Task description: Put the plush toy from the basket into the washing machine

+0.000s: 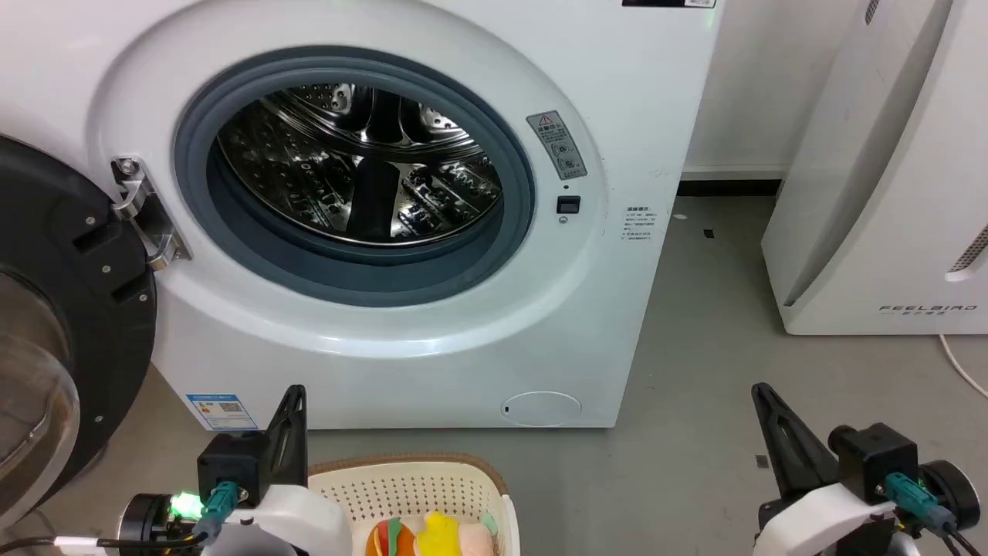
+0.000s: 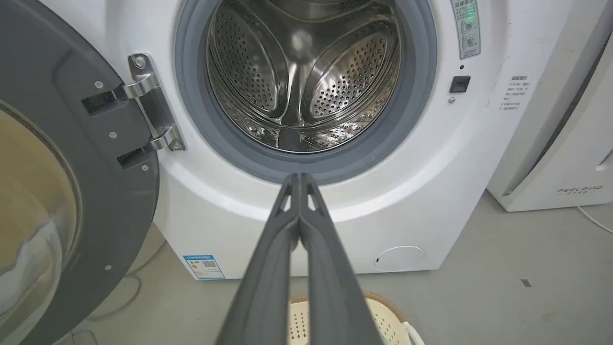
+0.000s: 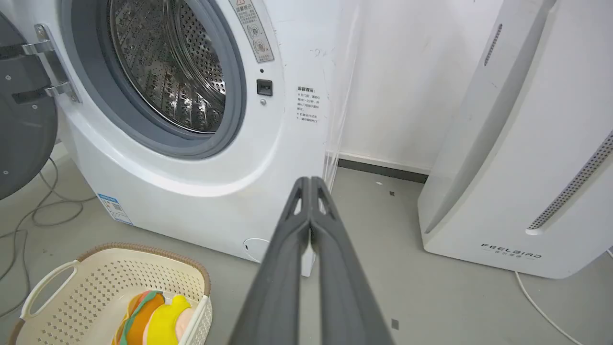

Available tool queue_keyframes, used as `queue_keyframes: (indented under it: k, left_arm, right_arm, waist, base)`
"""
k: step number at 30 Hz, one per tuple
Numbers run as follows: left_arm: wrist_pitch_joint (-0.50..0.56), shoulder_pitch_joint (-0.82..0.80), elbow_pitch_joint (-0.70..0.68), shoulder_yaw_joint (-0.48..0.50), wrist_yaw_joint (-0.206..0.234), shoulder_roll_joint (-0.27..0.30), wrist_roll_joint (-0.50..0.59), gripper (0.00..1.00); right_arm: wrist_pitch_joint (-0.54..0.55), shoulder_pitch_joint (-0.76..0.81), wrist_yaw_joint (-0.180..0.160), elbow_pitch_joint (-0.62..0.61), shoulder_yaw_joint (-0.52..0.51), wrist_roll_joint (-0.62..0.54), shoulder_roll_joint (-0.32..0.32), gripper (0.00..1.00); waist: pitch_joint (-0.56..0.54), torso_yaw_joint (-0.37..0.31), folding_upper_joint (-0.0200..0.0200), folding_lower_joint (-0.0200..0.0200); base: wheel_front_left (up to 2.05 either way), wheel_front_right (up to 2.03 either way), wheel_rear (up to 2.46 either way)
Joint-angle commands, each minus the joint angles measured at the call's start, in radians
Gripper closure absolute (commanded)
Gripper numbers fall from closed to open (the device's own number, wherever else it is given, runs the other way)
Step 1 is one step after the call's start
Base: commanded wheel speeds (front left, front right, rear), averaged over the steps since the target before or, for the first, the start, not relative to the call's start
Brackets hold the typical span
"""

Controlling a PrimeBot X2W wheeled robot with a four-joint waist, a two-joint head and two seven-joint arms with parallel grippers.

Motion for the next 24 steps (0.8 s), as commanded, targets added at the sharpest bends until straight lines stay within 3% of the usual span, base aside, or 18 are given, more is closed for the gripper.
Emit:
queue_keyframes:
  k: [1, 10, 11, 24]
  left_arm:
    - [0.0, -0.015, 0.0, 0.002, -0.005, 0.0, 0.003, 1.0]
    - [0.0, -0.015, 0.0, 0.002, -0.005, 0.0, 0.003, 1.0]
    - [0.0, 0.0, 0.0, 0.0, 0.0, 0.0, 0.0, 0.0]
    - [-0.021, -0.004, 0.023, -0.014, 0.002, 0.0, -0.007, 0.0]
  right_arm:
    - [0.001, -0.014, -0.001, 0.002, 0.0, 0.0, 0.001, 1.0]
    - [0.001, -0.014, -0.001, 0.002, 0.0, 0.0, 0.001, 1.0]
    - [0.0, 0.0, 0.0, 0.0, 0.0, 0.0, 0.0, 0.0]
    - [-0.021, 0.003, 0.0, -0.008, -0.009, 0.005, 0.0, 0.0]
  waist:
    - [0.0, 0.0, 0.0, 0.0]
    - [0.0, 0.0, 0.0, 0.0]
    - [0.0, 0.0, 0.0, 0.0]
    - [0.012, -0.003, 0.0, 0.0]
  base:
    - [0.0, 0.0, 0.0]
    - [0.0, 0.0, 0.0]
    - [0.0, 0.0, 0.0]
    - [0.0, 0.0, 0.0]
